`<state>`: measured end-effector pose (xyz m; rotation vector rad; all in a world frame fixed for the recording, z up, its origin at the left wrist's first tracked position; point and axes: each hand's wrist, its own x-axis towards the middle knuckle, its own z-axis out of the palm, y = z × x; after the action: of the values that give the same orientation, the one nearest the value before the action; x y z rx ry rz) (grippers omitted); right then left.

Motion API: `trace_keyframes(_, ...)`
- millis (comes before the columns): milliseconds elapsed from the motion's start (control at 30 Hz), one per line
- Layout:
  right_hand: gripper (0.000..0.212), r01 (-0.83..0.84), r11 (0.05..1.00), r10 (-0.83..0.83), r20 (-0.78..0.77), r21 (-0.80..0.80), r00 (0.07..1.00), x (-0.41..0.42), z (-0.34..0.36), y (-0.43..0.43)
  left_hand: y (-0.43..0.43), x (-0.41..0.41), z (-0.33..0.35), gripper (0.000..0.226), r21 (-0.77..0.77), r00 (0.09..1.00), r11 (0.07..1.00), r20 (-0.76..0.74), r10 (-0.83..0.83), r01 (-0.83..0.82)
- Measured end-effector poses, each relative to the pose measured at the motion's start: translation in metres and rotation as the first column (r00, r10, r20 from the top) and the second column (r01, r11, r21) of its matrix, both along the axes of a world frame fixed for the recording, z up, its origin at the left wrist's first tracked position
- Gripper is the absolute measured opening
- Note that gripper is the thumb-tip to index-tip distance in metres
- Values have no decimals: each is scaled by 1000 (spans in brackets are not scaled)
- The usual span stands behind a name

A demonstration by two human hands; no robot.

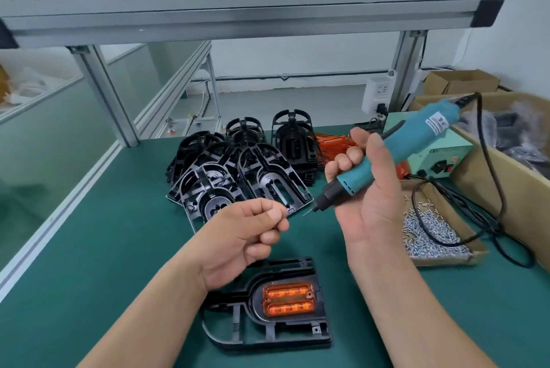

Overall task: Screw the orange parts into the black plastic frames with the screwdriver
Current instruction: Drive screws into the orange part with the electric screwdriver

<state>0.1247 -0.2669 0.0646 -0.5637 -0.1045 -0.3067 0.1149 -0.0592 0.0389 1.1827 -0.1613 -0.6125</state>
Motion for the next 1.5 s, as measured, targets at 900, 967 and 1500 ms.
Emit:
trace_keyframes(900,3,-65,997,61,94,37,994,-3,-11,2,-11,-6,-8,14,213,982,974,187,40,-80)
trace_keyframes(967,3,-63,997,59,96,39,994,-3,-10,2,-12,-6,-8,14,209,981,974,186,48,-87)
trace_keyframes(1500,3,-55,998,54,101,13,993,-3,-11,3,-14,-8,-5,16,200,980,973,182,82,-118)
